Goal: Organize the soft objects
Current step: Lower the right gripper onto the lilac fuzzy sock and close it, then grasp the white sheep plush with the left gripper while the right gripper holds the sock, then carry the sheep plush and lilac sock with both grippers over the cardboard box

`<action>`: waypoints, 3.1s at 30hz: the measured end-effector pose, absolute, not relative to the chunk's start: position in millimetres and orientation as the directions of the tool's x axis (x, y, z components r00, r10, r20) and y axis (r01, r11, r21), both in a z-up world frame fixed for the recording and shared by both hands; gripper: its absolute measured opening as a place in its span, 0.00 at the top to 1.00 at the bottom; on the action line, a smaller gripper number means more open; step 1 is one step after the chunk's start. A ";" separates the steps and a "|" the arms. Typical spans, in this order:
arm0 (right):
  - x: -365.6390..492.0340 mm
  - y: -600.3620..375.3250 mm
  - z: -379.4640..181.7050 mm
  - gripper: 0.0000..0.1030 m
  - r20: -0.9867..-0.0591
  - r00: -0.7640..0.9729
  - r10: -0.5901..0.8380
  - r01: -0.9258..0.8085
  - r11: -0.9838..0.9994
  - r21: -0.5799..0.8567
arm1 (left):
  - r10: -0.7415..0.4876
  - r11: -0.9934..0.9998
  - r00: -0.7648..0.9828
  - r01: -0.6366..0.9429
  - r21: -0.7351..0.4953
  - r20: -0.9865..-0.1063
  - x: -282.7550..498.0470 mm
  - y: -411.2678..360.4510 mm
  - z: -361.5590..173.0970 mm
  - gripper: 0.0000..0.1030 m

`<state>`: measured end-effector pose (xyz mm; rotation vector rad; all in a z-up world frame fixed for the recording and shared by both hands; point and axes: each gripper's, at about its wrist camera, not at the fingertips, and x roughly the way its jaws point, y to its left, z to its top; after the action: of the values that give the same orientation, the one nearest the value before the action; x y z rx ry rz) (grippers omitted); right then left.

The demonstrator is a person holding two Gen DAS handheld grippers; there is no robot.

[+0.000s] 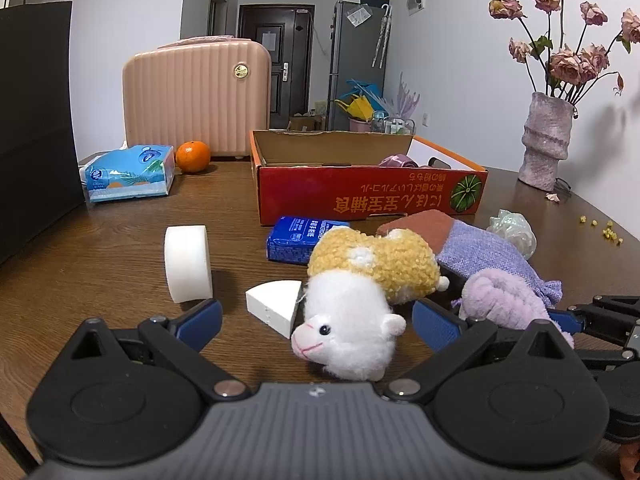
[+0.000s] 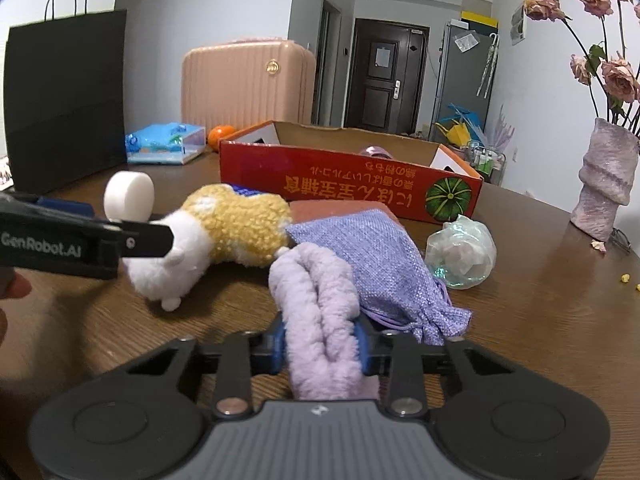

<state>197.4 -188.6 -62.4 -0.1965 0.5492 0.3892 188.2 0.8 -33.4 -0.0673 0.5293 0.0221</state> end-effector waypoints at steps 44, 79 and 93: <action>192.9 -267.0 -40.9 0.75 -0.332 0.904 0.270 -0.220 0.959 0.180 | -0.002 0.997 0.798 0.047 0.058 -0.603 231.8 -34.6 -41.1 0.44; 195.8 -264.1 -41.0 0.75 -0.344 0.898 0.275 -0.231 0.959 0.163 | -0.023 1.000 0.847 0.017 -0.016 -0.531 218.8 -21.8 -31.8 0.51; 198.4 -255.2 -21.5 0.75 -0.313 0.905 0.288 -0.263 0.957 0.120 | -0.034 0.999 0.891 0.022 -0.031 -0.452 211.0 -23.5 -2.2 0.51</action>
<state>198.4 -255.2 -21.5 0.0760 0.3344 0.2846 211.0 -23.5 -2.2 -0.0255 0.4700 -0.0293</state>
